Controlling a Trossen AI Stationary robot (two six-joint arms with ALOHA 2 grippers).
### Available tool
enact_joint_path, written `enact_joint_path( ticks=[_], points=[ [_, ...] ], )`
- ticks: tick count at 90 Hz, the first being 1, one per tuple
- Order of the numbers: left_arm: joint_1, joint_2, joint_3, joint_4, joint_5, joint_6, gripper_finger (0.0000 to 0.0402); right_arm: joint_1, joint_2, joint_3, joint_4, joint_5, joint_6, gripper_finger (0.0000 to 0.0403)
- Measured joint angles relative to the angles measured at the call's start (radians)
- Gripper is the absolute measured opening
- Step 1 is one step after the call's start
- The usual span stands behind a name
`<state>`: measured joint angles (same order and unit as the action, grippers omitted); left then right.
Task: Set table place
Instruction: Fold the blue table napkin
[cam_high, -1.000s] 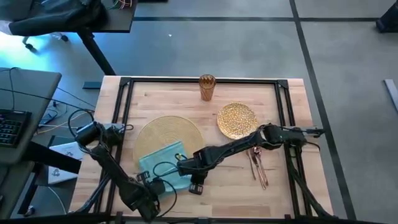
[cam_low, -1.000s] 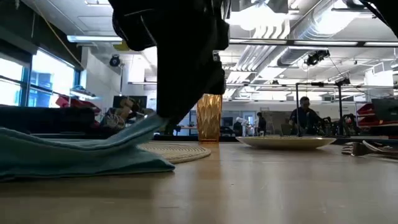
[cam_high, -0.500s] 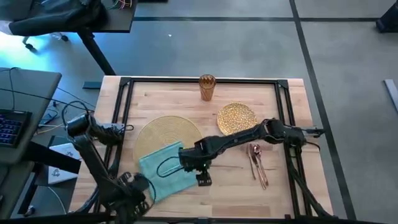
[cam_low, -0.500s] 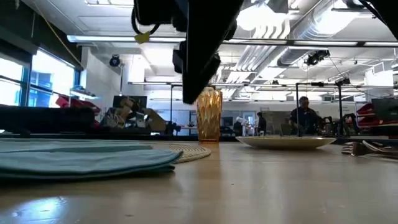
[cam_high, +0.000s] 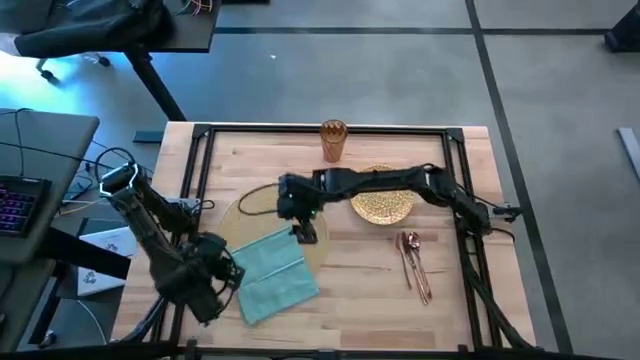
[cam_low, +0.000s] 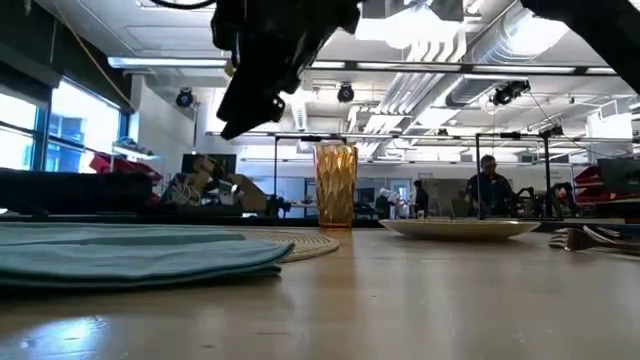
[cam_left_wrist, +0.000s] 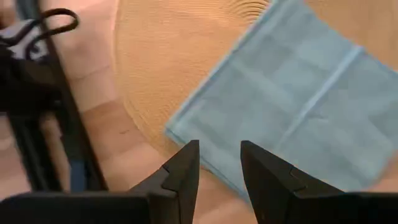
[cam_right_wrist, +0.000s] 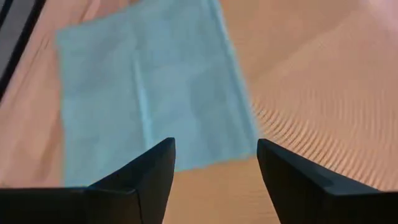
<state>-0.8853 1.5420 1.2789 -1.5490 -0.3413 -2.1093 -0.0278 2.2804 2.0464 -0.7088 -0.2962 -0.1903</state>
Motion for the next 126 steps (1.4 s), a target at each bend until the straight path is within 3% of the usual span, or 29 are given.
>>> enact_joint_path(
  ticks=[26,39,60,84,100,118,126],
  points=[
    [0.069,-0.006,-0.121,0.24,0.159,0.123,0.0102,0.002,0.113,0.0,0.047,-0.005,-0.103,0.0186],
    [0.058,-0.004,-0.121,0.265,0.202,0.122,0.0102,0.001,0.158,-0.001,0.073,0.02,-0.099,0.0164],
    [0.046,0.004,-0.13,0.26,0.198,0.049,0.0102,-0.007,0.182,-0.001,0.085,0.042,-0.097,0.0124],
    [0.085,-0.001,-0.212,0.269,0.207,-0.026,0.0102,-0.012,0.183,-0.001,0.083,0.062,-0.096,0.0113],
    [0.125,-0.003,-0.267,0.289,0.155,0.033,0.0102,-0.012,0.201,0.0,0.061,0.064,-0.082,0.0099],
    [0.153,-0.004,-0.37,0.453,0.121,0.186,0.0102,-0.013,0.208,0.006,0.041,0.054,-0.011,0.0017],
    [0.153,-0.005,-0.388,0.444,0.084,0.244,0.0102,-0.017,0.205,0.035,-0.021,0.062,0.035,0.0007]
  ],
)
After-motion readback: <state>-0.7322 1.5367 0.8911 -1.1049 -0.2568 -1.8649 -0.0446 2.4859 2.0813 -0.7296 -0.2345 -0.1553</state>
